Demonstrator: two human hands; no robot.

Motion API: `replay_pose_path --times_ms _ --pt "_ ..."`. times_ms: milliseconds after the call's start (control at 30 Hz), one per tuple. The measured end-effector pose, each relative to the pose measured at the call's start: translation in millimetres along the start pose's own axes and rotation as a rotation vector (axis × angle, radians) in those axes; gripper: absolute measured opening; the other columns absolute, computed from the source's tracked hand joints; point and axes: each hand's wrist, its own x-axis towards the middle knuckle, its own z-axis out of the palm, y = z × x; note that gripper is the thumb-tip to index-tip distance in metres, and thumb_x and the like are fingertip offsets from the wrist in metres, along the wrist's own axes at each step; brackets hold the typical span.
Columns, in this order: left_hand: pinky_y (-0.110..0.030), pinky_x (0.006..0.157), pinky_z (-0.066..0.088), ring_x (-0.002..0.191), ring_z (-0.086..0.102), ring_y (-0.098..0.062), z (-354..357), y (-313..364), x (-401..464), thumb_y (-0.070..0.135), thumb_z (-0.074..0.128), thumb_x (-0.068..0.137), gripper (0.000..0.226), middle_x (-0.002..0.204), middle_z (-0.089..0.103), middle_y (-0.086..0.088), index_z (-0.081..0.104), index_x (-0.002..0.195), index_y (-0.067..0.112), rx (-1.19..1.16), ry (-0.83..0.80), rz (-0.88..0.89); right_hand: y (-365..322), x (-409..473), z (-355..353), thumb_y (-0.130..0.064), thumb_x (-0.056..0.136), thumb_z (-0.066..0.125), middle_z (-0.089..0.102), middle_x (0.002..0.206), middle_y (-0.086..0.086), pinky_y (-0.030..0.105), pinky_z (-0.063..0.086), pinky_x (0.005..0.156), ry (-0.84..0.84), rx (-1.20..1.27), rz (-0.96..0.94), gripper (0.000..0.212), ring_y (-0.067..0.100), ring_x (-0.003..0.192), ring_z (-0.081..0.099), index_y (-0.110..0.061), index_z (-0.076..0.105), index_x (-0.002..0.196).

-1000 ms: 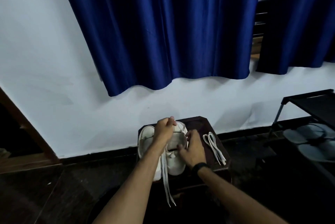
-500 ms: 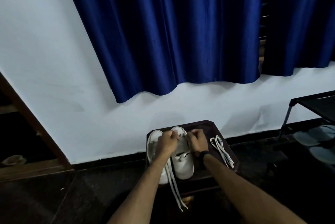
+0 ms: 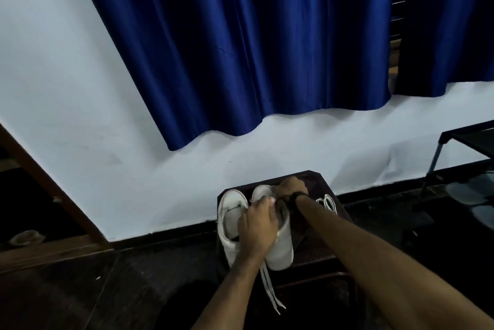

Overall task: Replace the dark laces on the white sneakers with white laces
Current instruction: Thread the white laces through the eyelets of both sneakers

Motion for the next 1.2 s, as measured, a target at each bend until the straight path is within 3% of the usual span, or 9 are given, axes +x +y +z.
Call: replay_pose_path --times_ms 200,333,400,500,700,800,900,1033,1200 --pt "-0.056 0.087 0.048 0.082 0.065 -0.036 0 5 4 0.021 0.042 0.098 0.021 0.081 0.069 -0.011 0.060 0.091 0.014 0.035 -0.039 0.071 -19 12 9 -0.031 0.080 0.071 0.053 0.134 0.014 0.040 0.049 0.096 0.024 -0.172 0.025 0.049 0.032 0.121 0.054 -0.011 0.056 0.122" --pt "-0.046 0.070 0.050 0.074 0.064 -0.035 2 3 4 0.025 0.043 0.098 0.021 0.077 0.068 -0.012 0.058 0.086 0.014 0.008 0.020 0.064 -12 22 13 -0.029 0.092 0.061 0.052 0.137 0.016 0.034 0.045 0.099 -0.041 -0.129 0.016 0.045 0.031 0.125 0.051 -0.006 0.054 0.130" --pt "-0.043 0.059 0.048 0.068 0.064 -0.034 5 1 3 0.025 0.047 0.097 0.020 0.073 0.067 -0.010 0.058 0.083 0.016 0.003 0.042 0.101 -10 27 15 -0.018 0.095 0.056 0.059 0.126 0.017 0.024 0.047 0.089 -0.107 0.069 -0.032 0.031 0.026 0.114 0.059 -0.008 0.057 0.125" --pt "-0.040 0.052 0.044 0.067 0.064 -0.033 4 0 2 0.027 0.047 0.099 0.021 0.073 0.068 -0.009 0.059 0.084 0.017 -0.004 0.077 0.139 -15 26 16 0.000 0.092 0.056 0.066 0.078 0.013 0.013 0.049 0.058 -0.159 0.455 -0.011 0.031 0.009 0.061 0.063 -0.002 0.044 0.120" --pt "-0.044 0.061 0.049 0.077 0.064 -0.033 9 -5 0 0.046 0.022 0.097 0.042 0.084 0.068 -0.009 0.055 0.091 0.019 -0.106 0.011 0.176 -34 29 18 -0.012 0.085 0.071 0.065 0.106 0.017 0.024 0.047 0.073 -0.251 0.432 -0.003 0.059 0.018 0.086 0.063 0.000 0.039 0.133" --pt "-0.046 0.062 0.048 0.076 0.063 -0.034 11 -8 3 0.049 0.020 0.097 0.043 0.081 0.066 -0.010 0.050 0.088 0.019 -0.149 -0.015 0.175 -45 20 16 -0.001 0.089 0.056 0.068 0.078 0.011 0.018 0.041 0.051 -0.207 0.614 -0.137 0.035 0.006 0.052 0.054 -0.002 0.051 0.124" --pt "-0.045 0.061 0.048 0.074 0.063 -0.033 13 -8 3 0.051 0.018 0.098 0.048 0.082 0.067 -0.009 0.054 0.093 0.019 -0.177 0.014 0.165 -53 12 7 0.003 0.085 0.049 0.062 0.064 0.010 0.021 0.034 0.048 -0.273 0.781 -0.186 0.031 0.014 0.053 0.046 -0.007 0.058 0.113" --pt "-0.035 0.055 0.043 0.069 0.063 -0.027 10 -7 2 0.041 0.026 0.100 0.039 0.079 0.067 -0.007 0.054 0.091 0.017 -0.196 0.085 0.155 -38 6 -2 -0.003 0.081 0.051 0.068 0.069 0.008 0.026 0.046 0.063 -0.135 0.467 -0.246 0.027 0.016 0.064 0.058 -0.012 0.066 0.101" --pt "-0.035 0.055 0.039 0.064 0.062 -0.029 0 -1 1 0.033 0.034 0.101 0.038 0.072 0.065 -0.011 0.059 0.088 0.008 -0.225 0.251 0.069 4 -16 -2 -0.036 0.075 0.047 0.060 0.120 0.013 0.038 0.044 0.096 -0.050 -0.225 -0.369 0.045 0.034 0.115 0.052 -0.017 0.063 0.113"
